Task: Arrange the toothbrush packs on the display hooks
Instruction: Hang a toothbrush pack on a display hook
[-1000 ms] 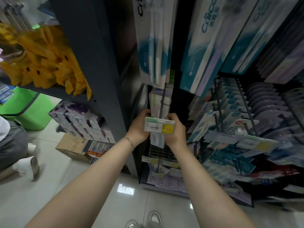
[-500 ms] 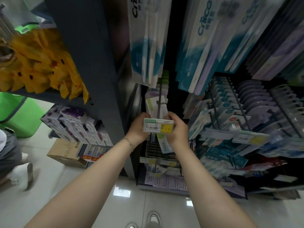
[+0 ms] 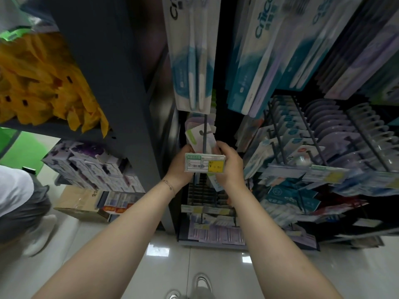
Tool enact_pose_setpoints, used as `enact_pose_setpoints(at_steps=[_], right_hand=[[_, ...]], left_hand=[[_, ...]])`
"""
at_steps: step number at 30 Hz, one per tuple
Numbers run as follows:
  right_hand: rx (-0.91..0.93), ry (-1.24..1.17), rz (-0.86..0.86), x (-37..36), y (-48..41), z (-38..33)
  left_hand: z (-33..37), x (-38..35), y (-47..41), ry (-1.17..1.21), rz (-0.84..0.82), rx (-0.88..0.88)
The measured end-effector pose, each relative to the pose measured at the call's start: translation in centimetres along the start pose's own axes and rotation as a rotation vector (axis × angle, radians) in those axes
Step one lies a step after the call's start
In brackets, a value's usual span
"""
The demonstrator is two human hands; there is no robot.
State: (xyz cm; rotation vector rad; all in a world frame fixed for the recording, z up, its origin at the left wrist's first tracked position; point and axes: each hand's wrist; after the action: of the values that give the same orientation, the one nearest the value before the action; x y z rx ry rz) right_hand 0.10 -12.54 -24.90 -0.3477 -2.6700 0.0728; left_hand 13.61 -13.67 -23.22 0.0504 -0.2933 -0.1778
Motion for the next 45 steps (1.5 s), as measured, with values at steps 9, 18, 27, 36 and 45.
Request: enact_pose_setpoints(at_steps=[9, 18, 27, 36, 45], right_hand=[[0.011, 0.2, -0.156, -0.4, 1.0, -1.0], [-0.152, 0.05, -0.256, -0.4, 3.8, 0.7], [-0.231, -0.044, -0.229, 1.8, 7.4, 1.8], [-0.106, -0.184, -0.186, 9.0, 9.2, 0.8], [0.039, -0.247, -0.114, 19.2, 7.5, 0.5]], left_hand=[[-3.5, 0.4, 0.4, 0.06, -0.006, 0.072], [-4.9, 1.0, 3.0, -0.046, -0.09, 0.125], [-4.4, 0.4, 5.9, -0.167, -0.178, 0.032], [0.1, -3.2, 8.4, -0.23, -0.201, -0.197], [8.3, -10.7, 9.3, -0.207, -0.062, -0.36]])
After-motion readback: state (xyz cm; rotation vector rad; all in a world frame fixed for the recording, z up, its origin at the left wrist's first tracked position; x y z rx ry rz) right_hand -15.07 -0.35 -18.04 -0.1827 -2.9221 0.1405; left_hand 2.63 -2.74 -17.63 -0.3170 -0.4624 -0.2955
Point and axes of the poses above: each hand's wrist, its own y-axis away from the middle knuckle, its own x-axis out of the back of the hand, z = x × y, and after that the axes turned 2 degrees about -y, right-handed
